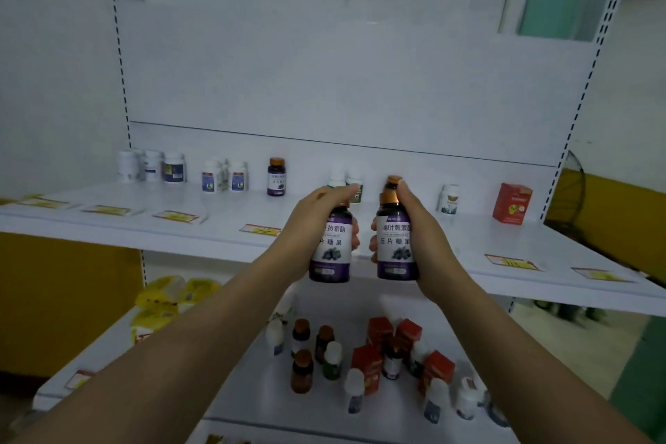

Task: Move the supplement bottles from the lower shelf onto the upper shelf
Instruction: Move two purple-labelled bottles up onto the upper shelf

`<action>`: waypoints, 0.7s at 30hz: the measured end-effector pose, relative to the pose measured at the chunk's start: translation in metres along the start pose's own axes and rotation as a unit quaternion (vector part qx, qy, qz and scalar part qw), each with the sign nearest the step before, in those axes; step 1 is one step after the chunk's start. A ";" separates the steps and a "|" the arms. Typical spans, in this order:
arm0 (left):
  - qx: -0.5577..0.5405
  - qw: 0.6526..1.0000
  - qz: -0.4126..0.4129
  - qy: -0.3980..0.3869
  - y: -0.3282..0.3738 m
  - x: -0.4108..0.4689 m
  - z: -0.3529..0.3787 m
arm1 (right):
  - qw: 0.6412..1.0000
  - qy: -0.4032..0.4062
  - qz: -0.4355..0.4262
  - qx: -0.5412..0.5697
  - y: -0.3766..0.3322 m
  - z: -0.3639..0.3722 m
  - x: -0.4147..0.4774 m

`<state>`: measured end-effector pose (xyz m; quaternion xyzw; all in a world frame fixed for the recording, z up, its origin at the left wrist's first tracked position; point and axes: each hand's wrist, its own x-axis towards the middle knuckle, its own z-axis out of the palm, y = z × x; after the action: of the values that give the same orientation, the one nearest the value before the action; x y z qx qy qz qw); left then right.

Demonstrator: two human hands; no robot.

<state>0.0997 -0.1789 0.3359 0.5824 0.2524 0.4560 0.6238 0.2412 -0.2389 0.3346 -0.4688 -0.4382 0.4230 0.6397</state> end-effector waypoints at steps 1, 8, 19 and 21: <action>0.002 1.000 0.005 -0.001 0.004 0.001 -0.002 | 1.000 0.001 -0.007 0.000 -0.003 0.002 0.000; 0.044 0.998 -0.003 -0.037 0.027 0.004 -0.016 | 0.999 -0.023 -0.022 -0.007 -0.013 0.014 0.014; 0.080 0.993 -0.037 -0.084 0.063 0.015 -0.084 | 0.995 -0.088 -0.047 -0.024 -0.008 0.072 0.056; 0.086 0.993 -0.030 -0.072 0.065 0.022 -0.101 | 0.994 -0.095 -0.051 -0.019 -0.006 0.085 0.068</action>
<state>0.0064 -0.1164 0.3836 0.6570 0.2624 0.3711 0.6014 0.1778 -0.1563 0.3670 -0.4154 -0.5287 0.4242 0.6066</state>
